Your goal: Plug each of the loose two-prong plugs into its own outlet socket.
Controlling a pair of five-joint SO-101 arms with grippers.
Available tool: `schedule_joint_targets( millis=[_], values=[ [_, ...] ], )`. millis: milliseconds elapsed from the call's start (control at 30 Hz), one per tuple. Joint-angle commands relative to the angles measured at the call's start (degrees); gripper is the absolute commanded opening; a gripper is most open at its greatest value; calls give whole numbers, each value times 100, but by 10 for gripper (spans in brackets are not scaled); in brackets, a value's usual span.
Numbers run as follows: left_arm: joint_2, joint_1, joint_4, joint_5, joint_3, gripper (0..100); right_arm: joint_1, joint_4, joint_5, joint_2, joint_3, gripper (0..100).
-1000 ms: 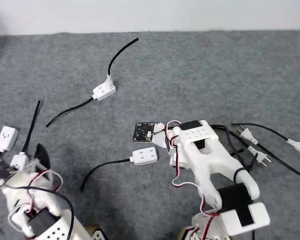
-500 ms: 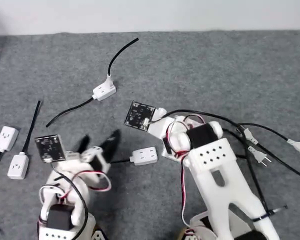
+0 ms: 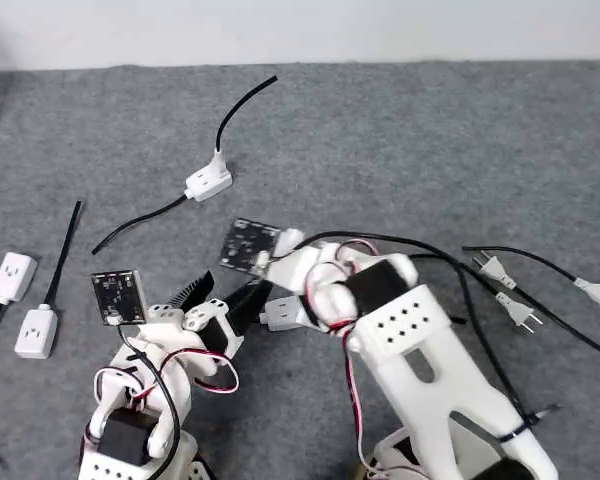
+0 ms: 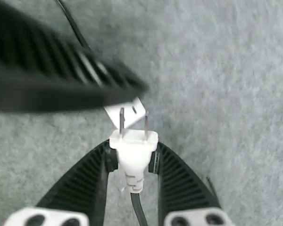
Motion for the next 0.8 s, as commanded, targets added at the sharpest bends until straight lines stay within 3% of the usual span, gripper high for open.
schedule_joint_targets(
  millis=[0, 433, 767],
  values=[
    [-88, 70, -387, 44, 198, 326, -268, 321, -193, -180, -765, 8],
    [-88, 18, -501, 44, 347, 326, -532, 1103, -413, -259, -1670, 8],
    [-88, 18, -501, 35, 400, 326, -576, 1138, -484, -259, -2057, 8]
  ],
)
